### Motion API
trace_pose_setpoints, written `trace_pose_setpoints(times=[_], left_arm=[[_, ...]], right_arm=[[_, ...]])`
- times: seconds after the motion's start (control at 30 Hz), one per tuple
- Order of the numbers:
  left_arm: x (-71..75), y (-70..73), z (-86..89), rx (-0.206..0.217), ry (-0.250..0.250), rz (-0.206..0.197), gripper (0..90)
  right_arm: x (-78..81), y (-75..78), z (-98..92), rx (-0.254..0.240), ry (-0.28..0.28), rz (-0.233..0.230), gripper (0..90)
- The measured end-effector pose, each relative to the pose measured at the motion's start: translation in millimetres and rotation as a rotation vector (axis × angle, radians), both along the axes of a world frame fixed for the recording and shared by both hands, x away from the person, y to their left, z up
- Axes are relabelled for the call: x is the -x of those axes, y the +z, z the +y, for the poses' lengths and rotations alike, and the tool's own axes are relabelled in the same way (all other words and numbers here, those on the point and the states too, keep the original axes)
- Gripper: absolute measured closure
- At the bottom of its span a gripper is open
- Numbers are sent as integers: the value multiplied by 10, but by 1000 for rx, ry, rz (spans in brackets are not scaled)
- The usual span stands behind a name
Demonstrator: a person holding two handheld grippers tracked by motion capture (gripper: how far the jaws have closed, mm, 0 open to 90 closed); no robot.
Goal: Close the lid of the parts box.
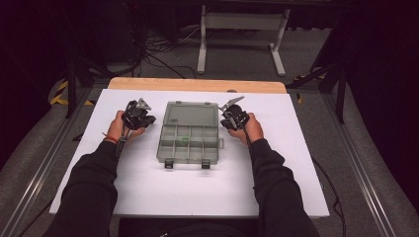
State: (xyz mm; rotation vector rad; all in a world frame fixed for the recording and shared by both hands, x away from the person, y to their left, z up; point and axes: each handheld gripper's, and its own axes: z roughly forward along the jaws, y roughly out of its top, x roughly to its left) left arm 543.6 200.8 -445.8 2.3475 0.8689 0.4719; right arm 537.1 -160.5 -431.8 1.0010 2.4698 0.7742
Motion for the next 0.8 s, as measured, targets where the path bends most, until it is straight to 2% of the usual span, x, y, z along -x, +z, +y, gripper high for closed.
trace_pose_setpoints(times=[0.07,0.1,0.13,0.27,0.53,0.63,0.7,0.8], left_arm=[[-16,-26,-30,-22,0,5,852],[-15,-37,-42,-15,3,13,852],[-24,-46,-49,-16,-2,5,852],[-37,-57,-91,-10,-2,-1,850],[-61,-58,-193,-17,-19,3,870],[-81,-54,-240,-32,-7,-4,865],[-105,-49,-303,-61,-10,-21,874],[-136,-46,-309,-42,7,-4,874]], right_arm=[[-32,-31,44,22,19,16,900],[-38,-39,55,29,22,23,900],[-46,-51,71,41,25,30,900],[-67,-55,90,49,25,23,900],[-83,-73,97,33,21,15,900],[-88,-79,100,28,18,10,900],[-92,-81,102,24,11,9,900],[-102,-83,97,18,7,12,900]])
